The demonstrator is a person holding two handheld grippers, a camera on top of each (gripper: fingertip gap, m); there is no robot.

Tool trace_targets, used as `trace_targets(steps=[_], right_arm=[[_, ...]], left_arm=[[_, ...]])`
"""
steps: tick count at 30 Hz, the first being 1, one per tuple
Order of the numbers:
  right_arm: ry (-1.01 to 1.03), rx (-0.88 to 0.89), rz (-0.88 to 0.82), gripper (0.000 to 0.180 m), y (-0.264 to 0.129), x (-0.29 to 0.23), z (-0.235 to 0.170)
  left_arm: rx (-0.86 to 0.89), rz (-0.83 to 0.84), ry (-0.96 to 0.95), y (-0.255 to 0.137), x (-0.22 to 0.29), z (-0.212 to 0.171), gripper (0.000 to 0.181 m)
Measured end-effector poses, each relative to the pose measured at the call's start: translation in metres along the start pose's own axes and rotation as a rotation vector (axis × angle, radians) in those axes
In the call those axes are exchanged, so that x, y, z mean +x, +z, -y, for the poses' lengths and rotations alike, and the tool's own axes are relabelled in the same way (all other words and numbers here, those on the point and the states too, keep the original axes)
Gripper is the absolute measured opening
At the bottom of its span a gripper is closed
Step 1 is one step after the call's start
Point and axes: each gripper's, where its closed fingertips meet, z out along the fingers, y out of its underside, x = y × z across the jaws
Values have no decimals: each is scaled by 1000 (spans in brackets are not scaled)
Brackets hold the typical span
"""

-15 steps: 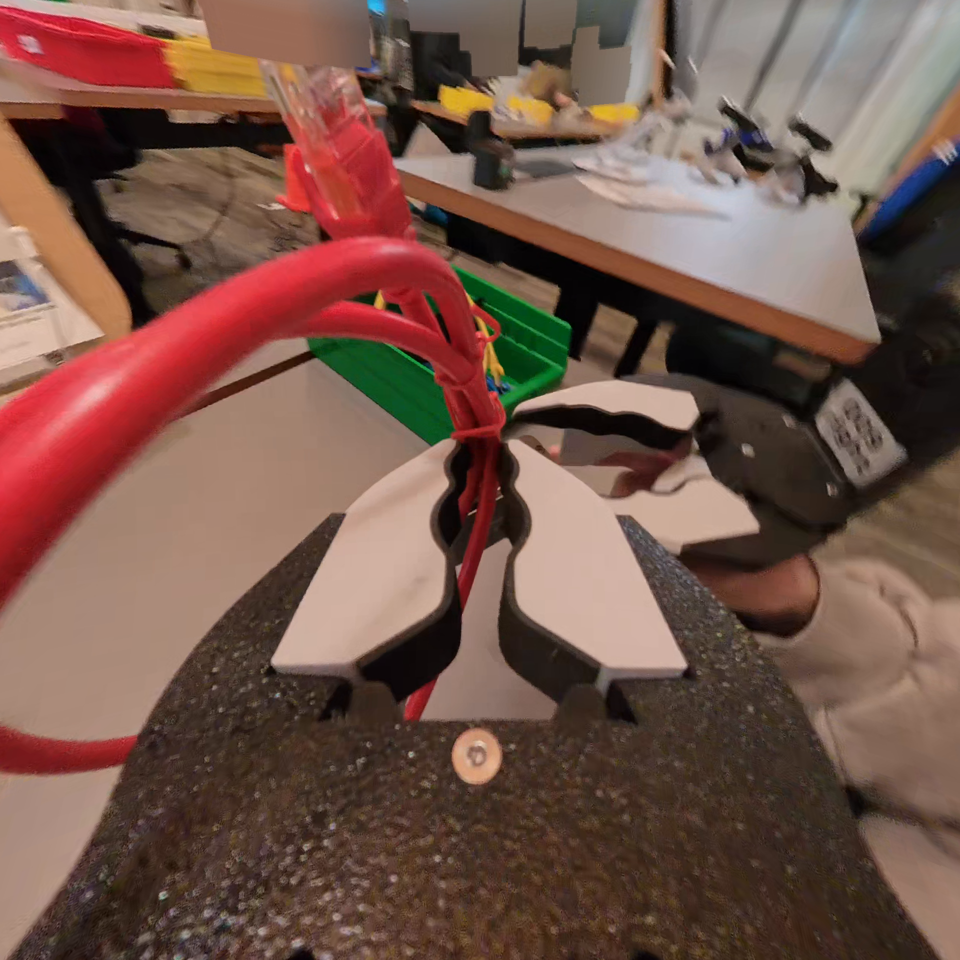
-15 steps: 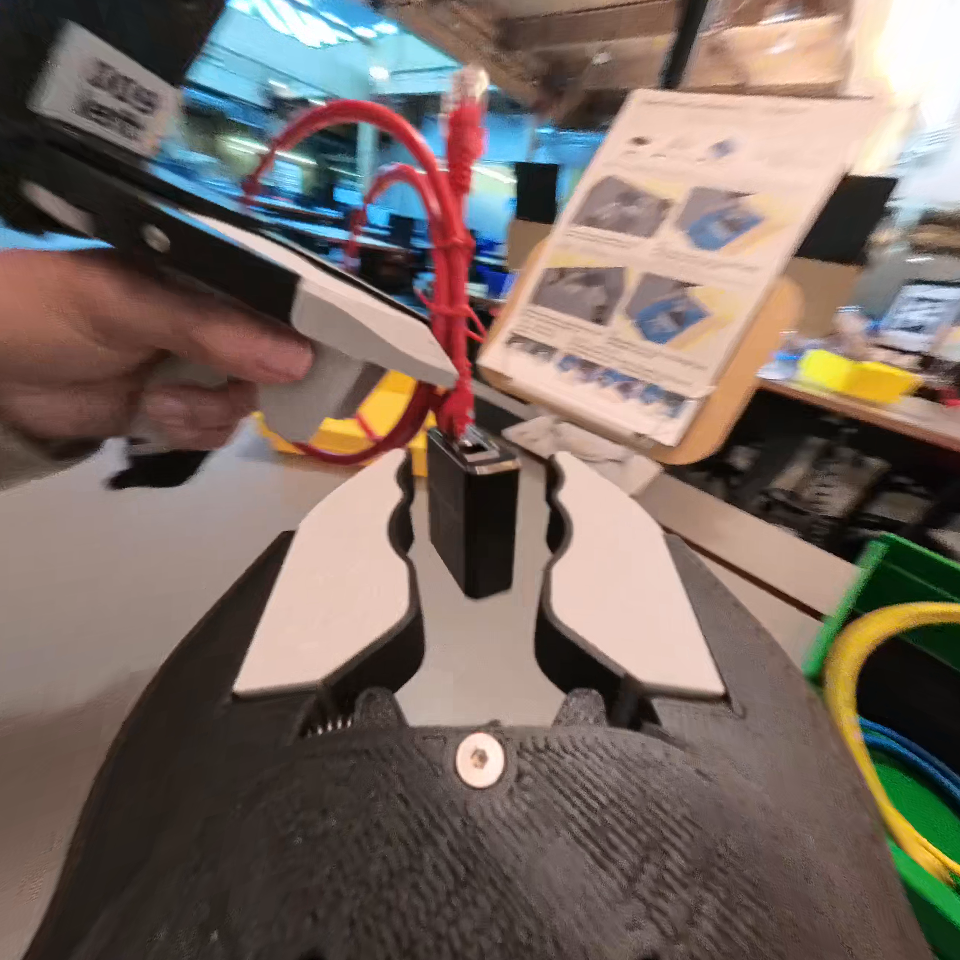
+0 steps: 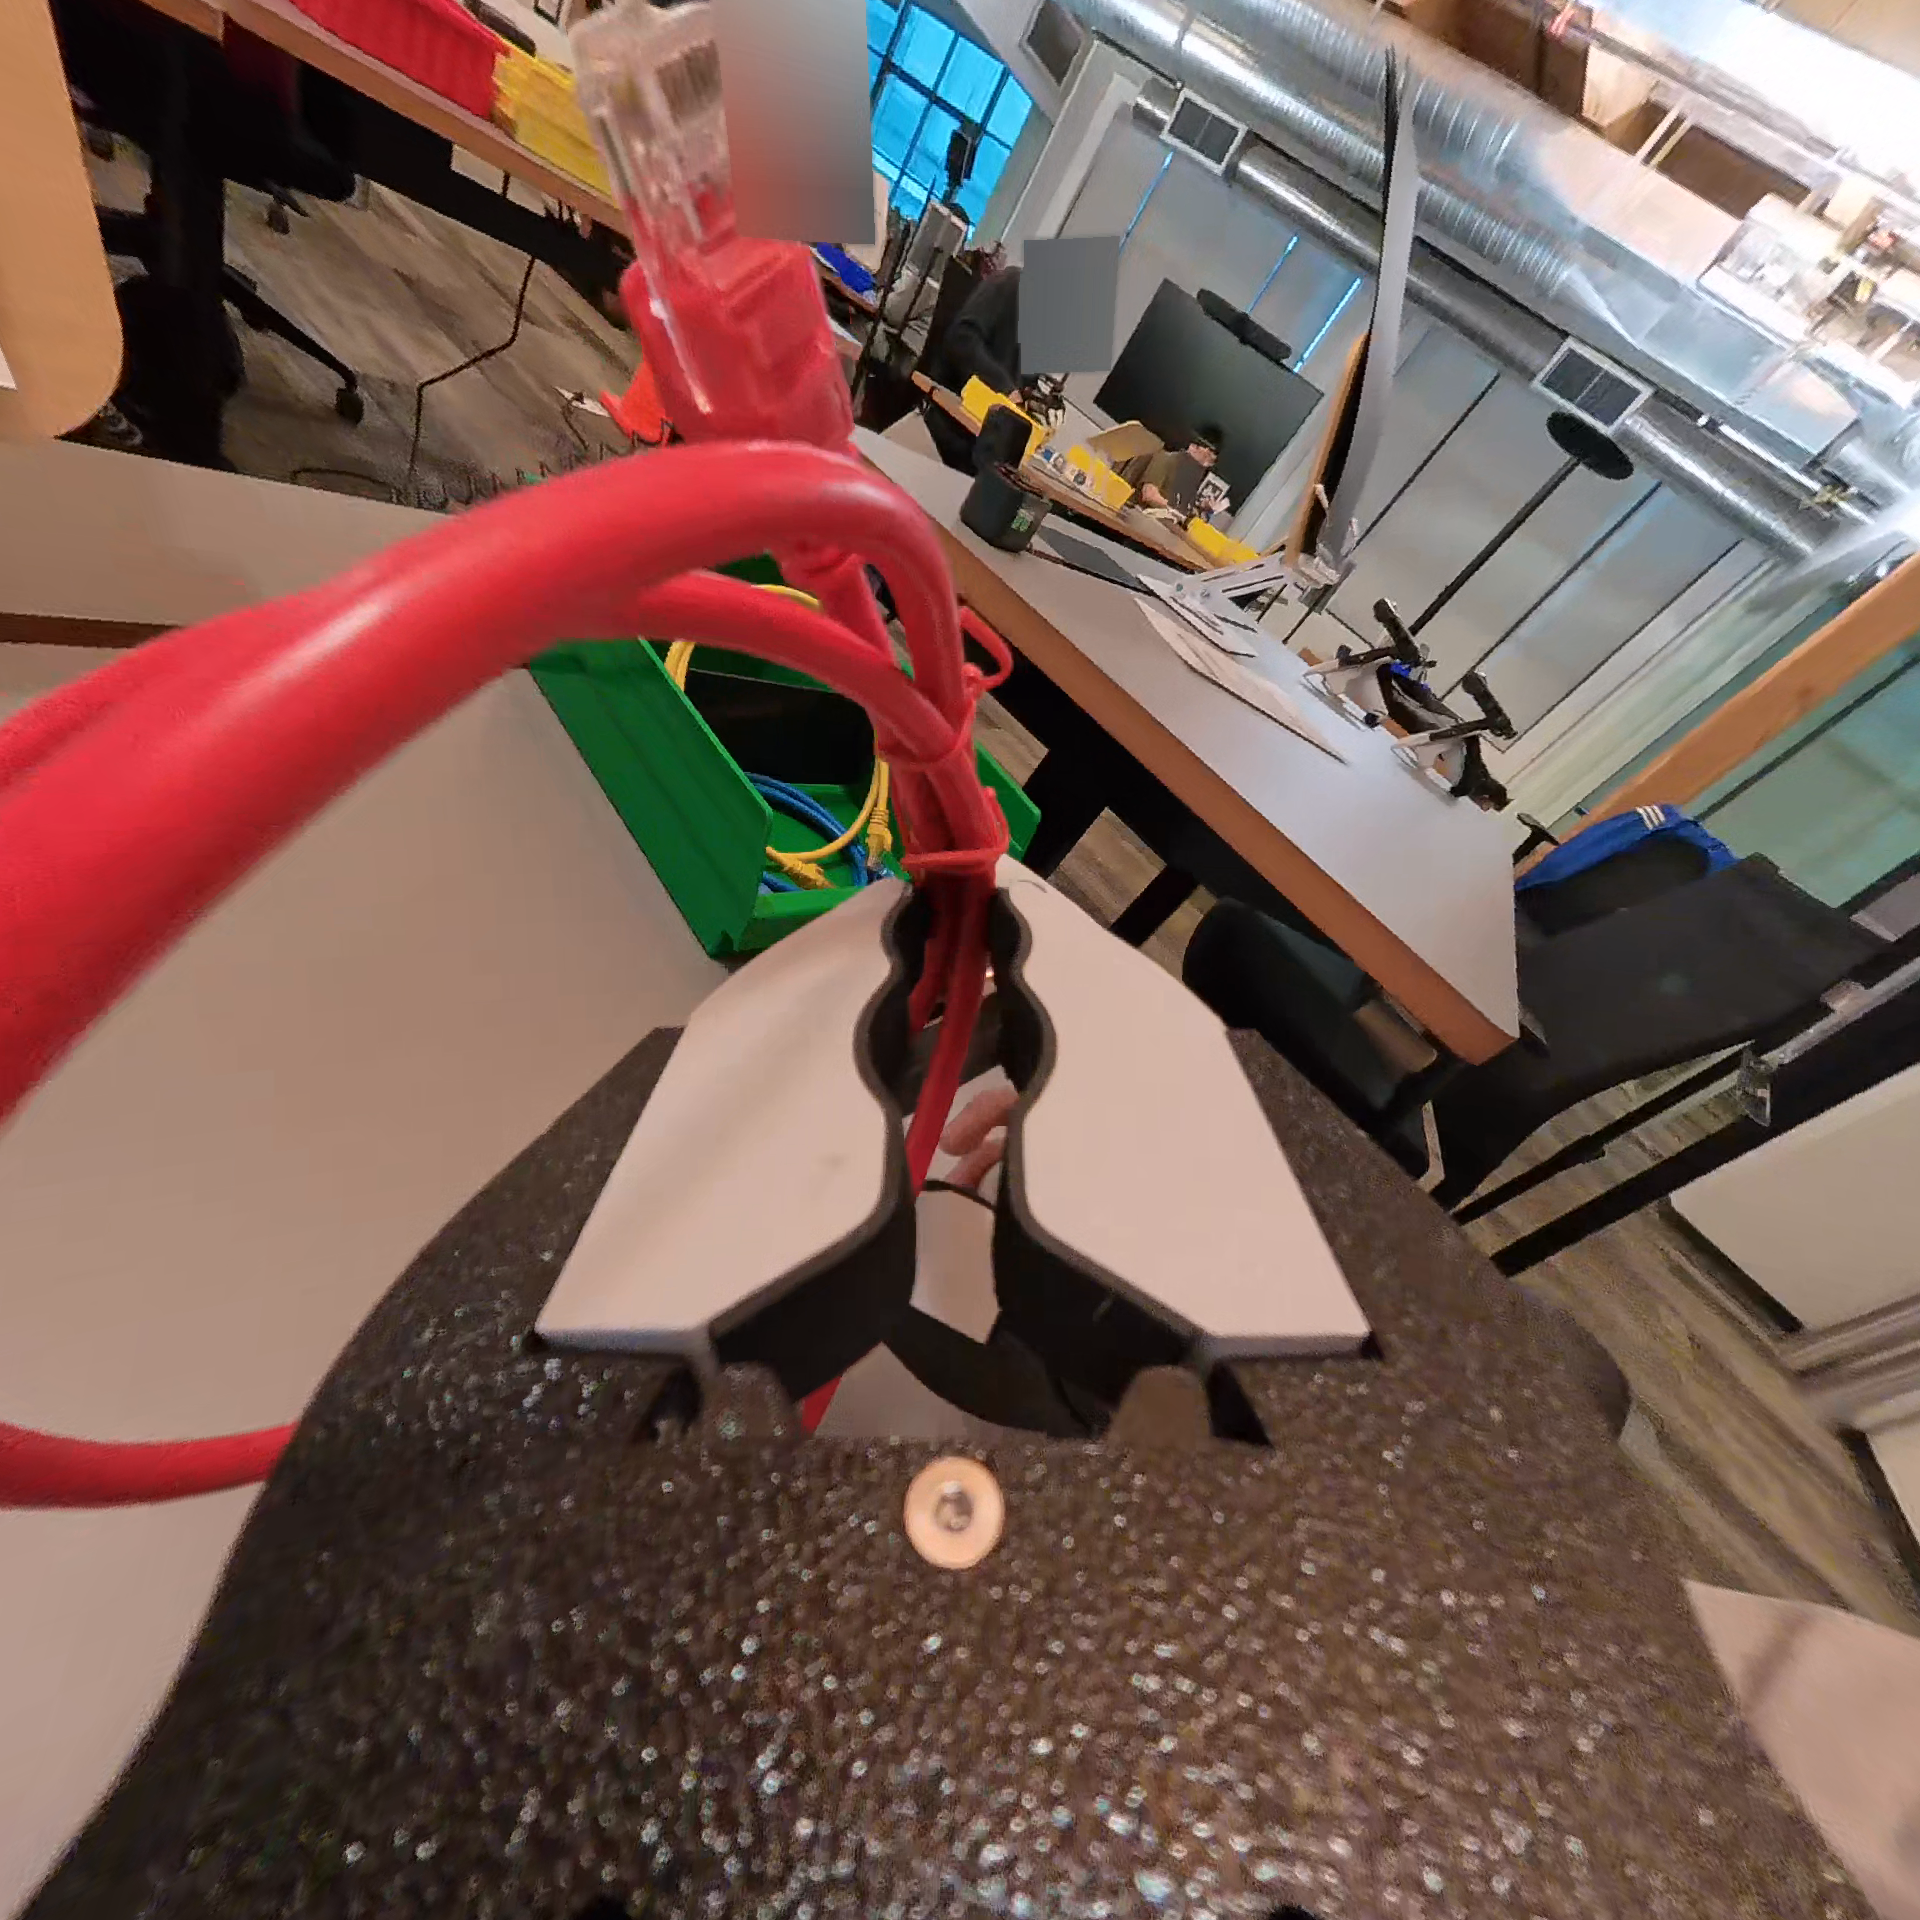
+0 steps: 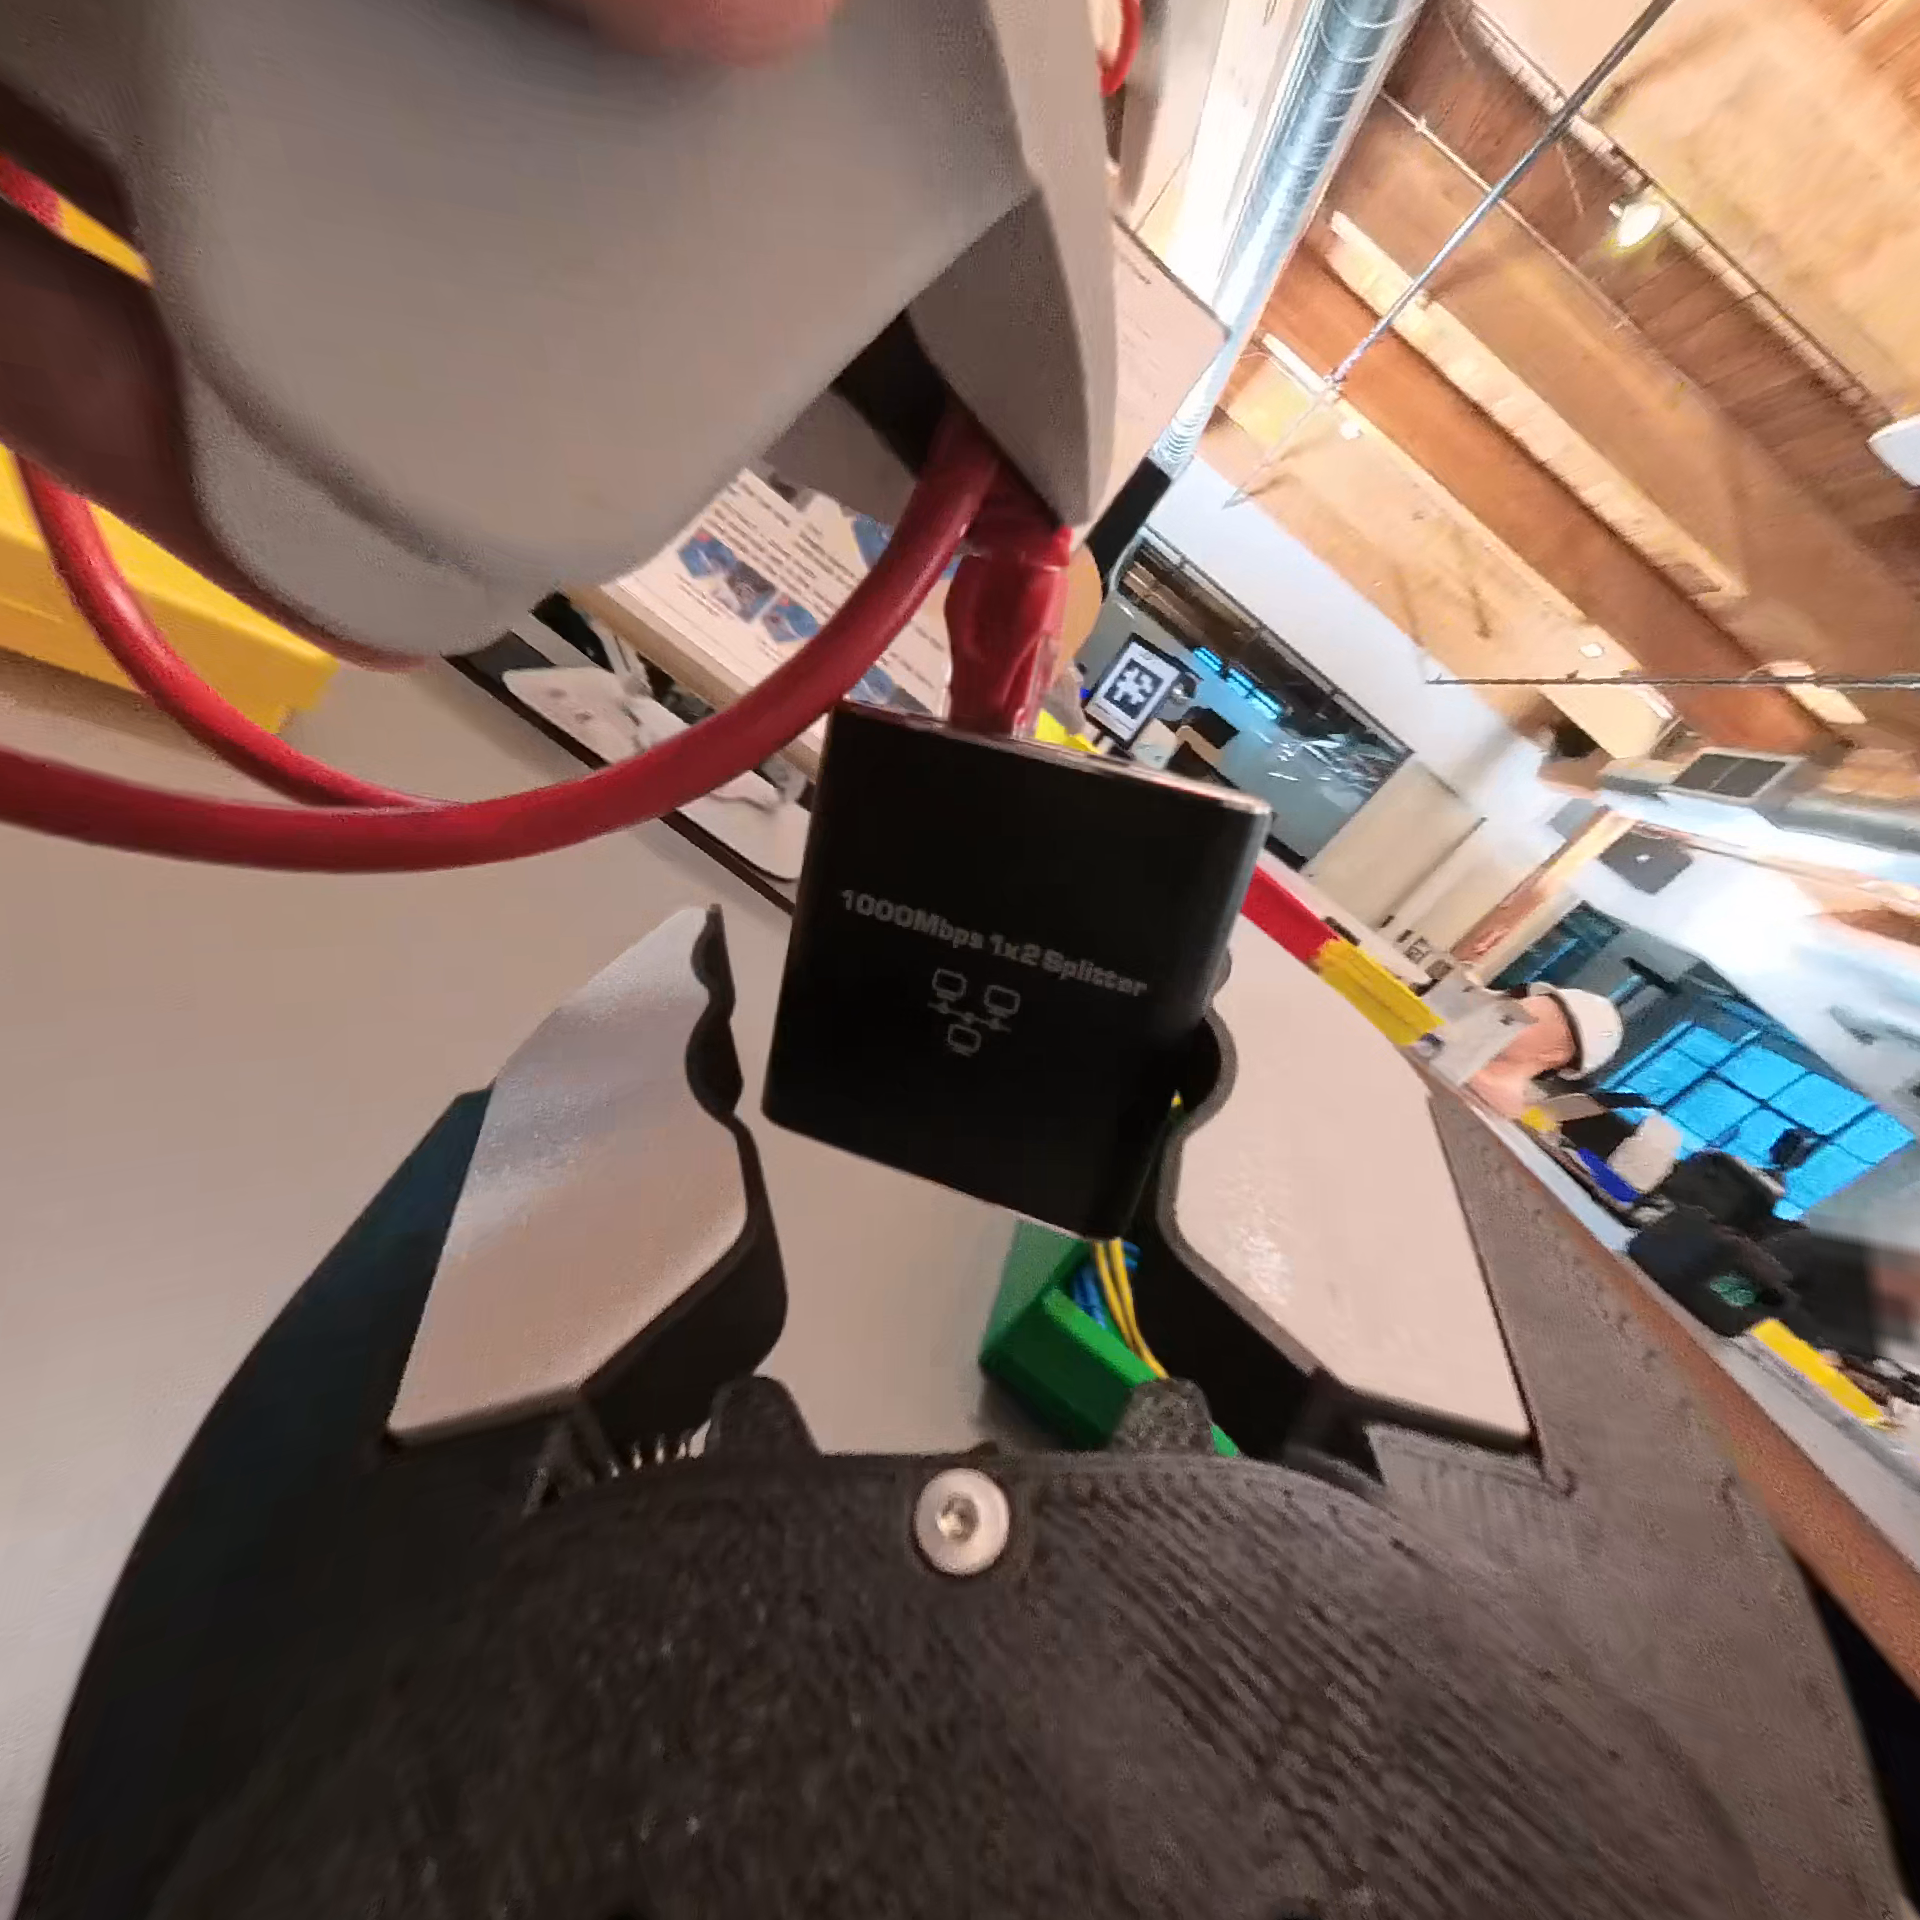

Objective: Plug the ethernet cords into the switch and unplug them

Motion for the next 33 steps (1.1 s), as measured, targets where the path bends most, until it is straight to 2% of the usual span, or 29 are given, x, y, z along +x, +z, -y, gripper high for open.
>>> trace_targets(steps=[6,10,11,15,16,19,22,25,28,33], right_arm=[[-54,-30,-60,80,-1,17,-10],[-37,-46,27,81,1,10,-17],[-25,-51,55,82,2,7,-18],[-14,-92,106,78,4,0,-24],[-12,-96,111,78,4,-2,-25],[-17,-115,114,78,5,-4,-25],[18,-164,135,78,7,-5,-35],[-13,-189,108,78,8,0,-45],[-23,-155,97,80,6,0,-36],[-88,-104,138,78,5,-12,-25]], left_arm=[[1,-36,-110,5,7,-13,11],[-25,-22,-86,8,2,-17,12],[-39,-28,-73,8,1,-18,15],[-154,-38,29,8,-4,-24,50],[-190,-16,69,7,-8,-25,53],[-314,60,200,2,-20,-34,51],[-456,27,257,-3,-12,-52,51],[-422,74,303,-4,-15,-48,57],[-361,156,332,1,-32,-35,57],[-484,-33,381,4,-22,-56,54]])
